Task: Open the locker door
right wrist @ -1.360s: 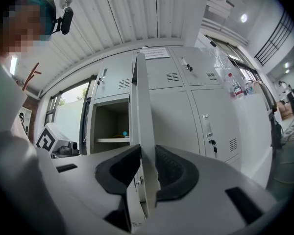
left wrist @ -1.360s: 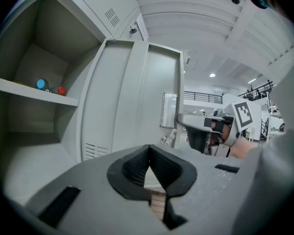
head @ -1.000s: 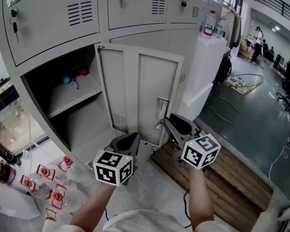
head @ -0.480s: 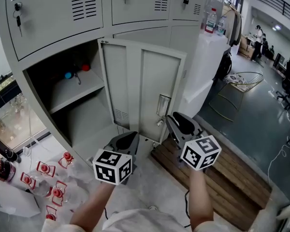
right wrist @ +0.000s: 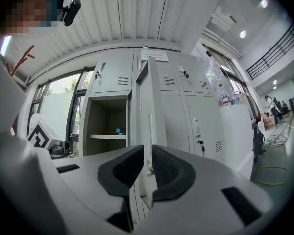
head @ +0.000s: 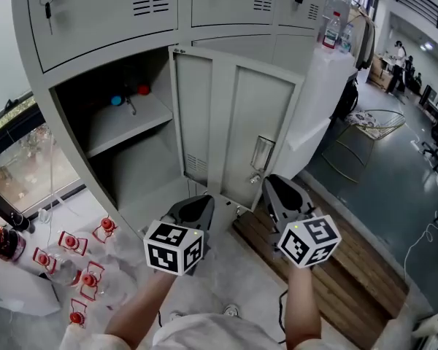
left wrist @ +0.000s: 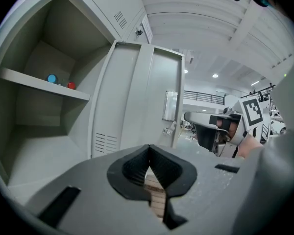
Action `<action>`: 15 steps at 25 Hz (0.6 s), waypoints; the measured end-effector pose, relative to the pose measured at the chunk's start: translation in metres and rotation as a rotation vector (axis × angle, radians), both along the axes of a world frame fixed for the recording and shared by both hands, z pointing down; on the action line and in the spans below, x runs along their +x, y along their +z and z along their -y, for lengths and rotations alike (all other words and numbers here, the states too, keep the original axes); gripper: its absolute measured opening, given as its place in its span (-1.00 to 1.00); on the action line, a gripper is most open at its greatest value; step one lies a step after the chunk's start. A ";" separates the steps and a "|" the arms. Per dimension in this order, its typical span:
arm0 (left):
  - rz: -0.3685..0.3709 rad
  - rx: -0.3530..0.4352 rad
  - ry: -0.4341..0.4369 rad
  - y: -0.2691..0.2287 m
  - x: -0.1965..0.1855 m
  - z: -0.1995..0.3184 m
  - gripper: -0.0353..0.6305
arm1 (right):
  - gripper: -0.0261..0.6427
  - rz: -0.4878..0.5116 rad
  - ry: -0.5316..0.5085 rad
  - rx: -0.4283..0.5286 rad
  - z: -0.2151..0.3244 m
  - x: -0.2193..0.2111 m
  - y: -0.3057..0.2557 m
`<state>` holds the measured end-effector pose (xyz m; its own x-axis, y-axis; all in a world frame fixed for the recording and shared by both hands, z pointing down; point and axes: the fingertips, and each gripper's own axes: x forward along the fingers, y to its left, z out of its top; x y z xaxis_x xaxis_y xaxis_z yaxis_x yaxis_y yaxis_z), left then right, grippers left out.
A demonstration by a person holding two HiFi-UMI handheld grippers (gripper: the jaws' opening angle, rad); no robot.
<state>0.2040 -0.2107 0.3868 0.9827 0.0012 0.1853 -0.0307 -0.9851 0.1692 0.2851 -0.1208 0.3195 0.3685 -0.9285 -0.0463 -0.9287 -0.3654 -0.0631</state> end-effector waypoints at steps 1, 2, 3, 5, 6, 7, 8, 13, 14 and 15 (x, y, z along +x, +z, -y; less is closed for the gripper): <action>0.001 0.000 -0.005 0.001 -0.003 0.002 -0.88 | -0.78 0.001 -0.009 -0.001 0.003 -0.005 0.002; 0.003 0.001 -0.010 0.002 -0.005 0.003 -0.88 | -0.78 0.002 -0.019 -0.003 0.006 -0.010 0.003; 0.004 0.001 -0.016 0.003 -0.008 0.005 -0.88 | -0.78 0.004 -0.030 -0.005 0.010 -0.016 0.006; 0.007 0.002 -0.030 0.004 -0.015 0.010 -0.88 | -0.78 0.009 -0.055 -0.013 0.019 -0.026 0.011; 0.009 0.001 -0.038 0.005 -0.019 0.013 -0.88 | -0.78 0.013 -0.067 -0.017 0.024 -0.031 0.014; 0.010 0.001 -0.048 0.005 -0.022 0.016 -0.88 | -0.78 0.017 -0.081 -0.021 0.029 -0.036 0.017; 0.011 0.001 -0.058 0.005 -0.026 0.019 -0.88 | -0.78 0.021 -0.094 -0.024 0.034 -0.041 0.019; 0.012 0.004 -0.123 0.006 -0.047 0.039 -0.88 | -0.79 0.025 -0.162 -0.042 0.059 -0.067 0.029; 0.012 0.004 -0.136 0.006 -0.051 0.042 -0.88 | -0.79 0.023 -0.175 -0.045 0.064 -0.072 0.030; 0.012 0.005 -0.149 0.007 -0.055 0.045 -0.88 | -0.80 0.022 -0.190 -0.048 0.069 -0.077 0.031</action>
